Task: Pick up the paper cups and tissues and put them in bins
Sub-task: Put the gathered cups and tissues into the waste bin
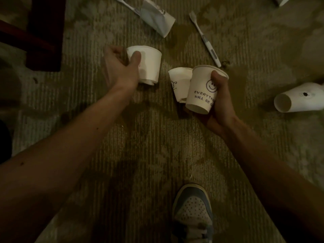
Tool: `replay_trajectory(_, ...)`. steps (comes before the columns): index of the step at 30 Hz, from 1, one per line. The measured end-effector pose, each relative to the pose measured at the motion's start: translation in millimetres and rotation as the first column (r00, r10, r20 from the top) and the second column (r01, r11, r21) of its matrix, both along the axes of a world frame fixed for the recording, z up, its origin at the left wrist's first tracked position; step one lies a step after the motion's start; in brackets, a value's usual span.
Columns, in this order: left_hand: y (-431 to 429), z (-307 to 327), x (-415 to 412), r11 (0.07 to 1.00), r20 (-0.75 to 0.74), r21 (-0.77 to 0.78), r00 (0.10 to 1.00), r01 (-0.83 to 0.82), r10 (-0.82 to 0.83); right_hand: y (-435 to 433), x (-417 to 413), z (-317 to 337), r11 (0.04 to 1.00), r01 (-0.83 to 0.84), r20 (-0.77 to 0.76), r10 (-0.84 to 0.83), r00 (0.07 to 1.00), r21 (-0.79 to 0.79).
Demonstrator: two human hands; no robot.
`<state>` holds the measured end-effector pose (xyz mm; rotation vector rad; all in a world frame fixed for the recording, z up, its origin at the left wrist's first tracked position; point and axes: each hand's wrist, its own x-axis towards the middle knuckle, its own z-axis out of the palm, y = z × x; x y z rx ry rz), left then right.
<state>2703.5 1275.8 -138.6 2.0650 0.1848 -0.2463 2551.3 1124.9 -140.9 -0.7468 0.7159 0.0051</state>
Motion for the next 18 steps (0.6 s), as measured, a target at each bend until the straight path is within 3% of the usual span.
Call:
replay_trajectory(6, -3, -10, 10, 0.995, -0.225, -0.07, 0.971, 0.068, -0.082, -2, 5, -1, 1.0, -0.017, -0.001, 0.017, 1.0, -0.015)
replay_trajectory(14, -11, -19, 7, 0.99, -0.279, -0.138, 0.958, 0.036, -0.074, -4, 4, 0, 1.0, -0.013, -0.018, 0.012, 1.0, -0.027)
replay_trajectory(18, -2, -13, 5, 0.977, -0.371, -0.185, 0.913, 0.105, -0.169, -3, 3, 3, 1.0, -0.011, 0.005, 0.011, 1.0, -0.003)
